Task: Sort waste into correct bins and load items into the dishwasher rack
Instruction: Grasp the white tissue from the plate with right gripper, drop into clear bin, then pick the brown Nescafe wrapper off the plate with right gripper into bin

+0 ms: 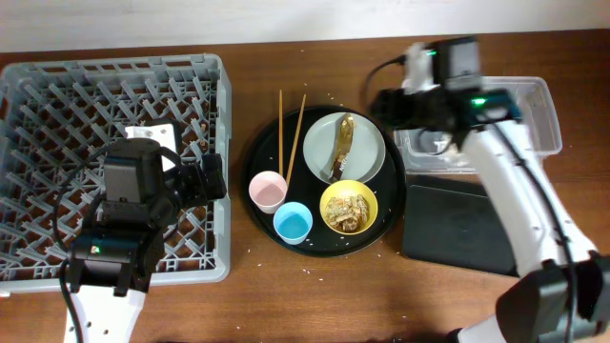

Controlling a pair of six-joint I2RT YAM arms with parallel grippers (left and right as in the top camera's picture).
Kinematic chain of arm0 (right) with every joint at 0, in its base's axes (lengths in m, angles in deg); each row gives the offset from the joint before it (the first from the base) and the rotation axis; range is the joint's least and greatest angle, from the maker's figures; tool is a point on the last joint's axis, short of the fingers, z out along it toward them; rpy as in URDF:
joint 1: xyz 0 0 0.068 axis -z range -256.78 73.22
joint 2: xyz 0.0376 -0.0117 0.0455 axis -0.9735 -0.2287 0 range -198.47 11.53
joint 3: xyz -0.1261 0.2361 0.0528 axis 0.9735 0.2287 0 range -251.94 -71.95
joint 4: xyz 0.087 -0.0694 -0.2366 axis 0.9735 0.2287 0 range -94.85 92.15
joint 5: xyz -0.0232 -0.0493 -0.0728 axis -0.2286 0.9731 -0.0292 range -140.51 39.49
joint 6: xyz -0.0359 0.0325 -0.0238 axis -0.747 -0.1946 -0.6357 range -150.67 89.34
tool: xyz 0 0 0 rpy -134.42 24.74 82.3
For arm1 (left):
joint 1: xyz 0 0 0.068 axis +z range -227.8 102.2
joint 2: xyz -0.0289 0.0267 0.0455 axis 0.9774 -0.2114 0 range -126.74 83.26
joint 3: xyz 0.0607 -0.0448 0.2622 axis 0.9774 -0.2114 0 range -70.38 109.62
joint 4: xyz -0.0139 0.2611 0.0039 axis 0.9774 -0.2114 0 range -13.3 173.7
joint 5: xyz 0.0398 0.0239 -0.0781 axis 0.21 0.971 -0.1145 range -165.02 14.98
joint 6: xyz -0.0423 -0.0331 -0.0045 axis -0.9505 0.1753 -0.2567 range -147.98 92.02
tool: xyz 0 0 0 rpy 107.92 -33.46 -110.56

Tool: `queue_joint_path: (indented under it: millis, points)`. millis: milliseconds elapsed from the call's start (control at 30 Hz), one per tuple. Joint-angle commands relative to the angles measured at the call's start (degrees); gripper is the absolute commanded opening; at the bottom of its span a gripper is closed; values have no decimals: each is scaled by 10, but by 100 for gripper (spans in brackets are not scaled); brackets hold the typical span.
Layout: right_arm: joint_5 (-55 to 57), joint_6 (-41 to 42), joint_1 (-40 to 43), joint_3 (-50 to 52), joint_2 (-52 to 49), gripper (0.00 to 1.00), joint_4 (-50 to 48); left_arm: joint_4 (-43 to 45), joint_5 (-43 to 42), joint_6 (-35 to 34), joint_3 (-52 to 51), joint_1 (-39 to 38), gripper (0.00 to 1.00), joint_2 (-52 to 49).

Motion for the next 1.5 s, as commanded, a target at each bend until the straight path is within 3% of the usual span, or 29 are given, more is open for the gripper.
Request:
queue_joint_path:
  millis: [0,133,200,233,267,300,333,367,400,500,533,567,633,700,833,1000,1233,1267,1367,1433,1467]
  points:
    - [46,71,-48,2,-86,72,-3,1,-6,1,13,3,100,-2]
    - [47,201,-60,2,-206,71,-36,1,-6,1,13,3,99,-1]
    - [40,230,-58,2,-238,60,-53,1,-6,1,13,3,99,-2]
    - [21,229,-58,2,-243,45,-62,1,-6,1,13,3,99,-1]
    - [7,228,-60,2,-243,15,-63,1,-6,1,13,3,99,-2]
    - [6,228,-59,2,-243,4,-60,1,-6,1,13,3,99,-2]
    - [4,228,-57,2,-242,4,-56,1,-6,1,13,3,99,-1]
    - [2,228,-53,2,-243,24,-48,1,-6,1,13,3,99,-2]
    - [3,228,-51,3,-245,30,-46,1,-6,1,13,3,99,-2]
    - [-4,230,-57,27,-266,29,-75,1,-6,1,13,3,99,-2]
    - [-4,229,-57,29,-266,17,-79,1,-6,1,13,3,99,-1]
    - [-19,225,-53,25,-263,13,-82,1,-6,1,13,3,99,-1]
    - [-57,188,-47,17,-254,29,-78,1,-6,1,13,3,99,-2]
    - [-25,178,-47,17,-223,41,-73,1,-6,1,13,3,99,-2]
    - [1,151,-62,16,-141,48,-69,1,-6,1,13,3,99,-1]
    - [111,169,-115,19,-179,59,-71,1,-6,1,13,3,99,-2]
    - [137,229,-92,35,-224,58,-65,1,-6,1,13,3,99,-2]
    - [137,230,-92,35,-233,48,-63,1,-6,1,13,3,99,-2]
    - [136,230,-92,35,-235,43,-57,1,-6,1,13,3,99,-2]
    - [137,233,-92,38,-240,29,-55,1,-6,1,13,3,99,-2]
    - [136,243,-92,38,-244,13,-54,1,-6,1,13,3,99,-1]
